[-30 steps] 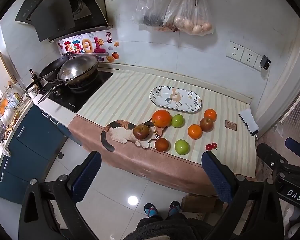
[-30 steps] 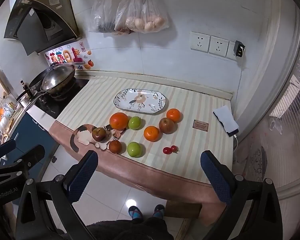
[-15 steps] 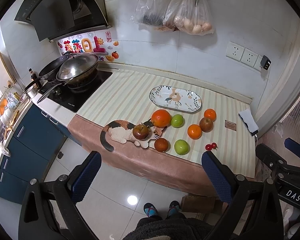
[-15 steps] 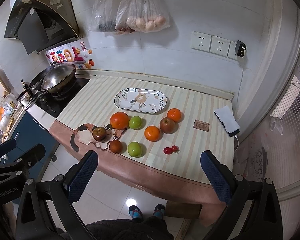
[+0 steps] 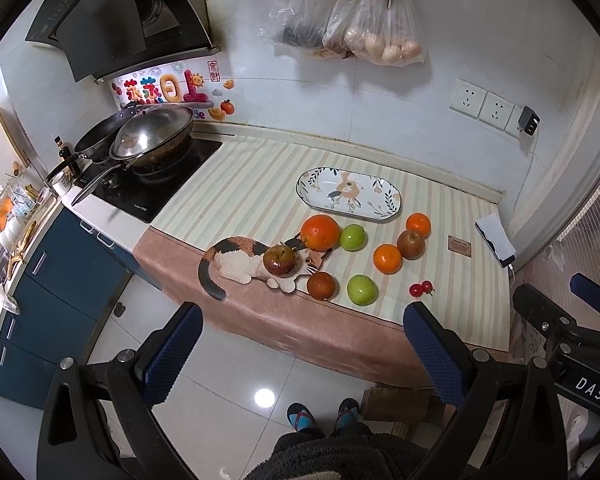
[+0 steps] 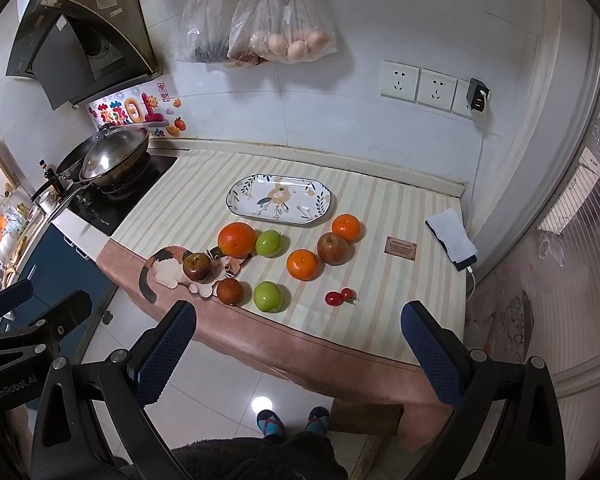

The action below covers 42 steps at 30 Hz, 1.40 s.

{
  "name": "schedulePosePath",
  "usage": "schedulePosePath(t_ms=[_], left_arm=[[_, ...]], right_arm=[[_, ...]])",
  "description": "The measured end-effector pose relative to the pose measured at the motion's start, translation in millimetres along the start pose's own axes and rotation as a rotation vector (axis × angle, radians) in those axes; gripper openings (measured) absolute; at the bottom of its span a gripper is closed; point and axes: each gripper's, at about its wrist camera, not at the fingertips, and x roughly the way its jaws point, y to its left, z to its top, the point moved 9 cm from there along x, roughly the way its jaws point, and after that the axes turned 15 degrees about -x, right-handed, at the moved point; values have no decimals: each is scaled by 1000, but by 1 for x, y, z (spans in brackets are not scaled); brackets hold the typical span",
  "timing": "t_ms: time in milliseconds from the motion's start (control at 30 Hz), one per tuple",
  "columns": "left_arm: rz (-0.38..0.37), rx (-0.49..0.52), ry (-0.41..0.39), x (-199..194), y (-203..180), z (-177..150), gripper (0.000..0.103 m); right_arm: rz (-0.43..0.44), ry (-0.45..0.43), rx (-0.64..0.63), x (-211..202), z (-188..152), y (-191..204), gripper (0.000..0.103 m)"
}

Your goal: Organize fruits

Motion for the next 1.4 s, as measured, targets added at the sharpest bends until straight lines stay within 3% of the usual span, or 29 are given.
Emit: schedulePosePath(t_ms=[1400], left_arm=[[0, 1, -3, 0, 1, 1, 103]], right_arm=[[2, -16, 9, -8, 2, -4, 103]])
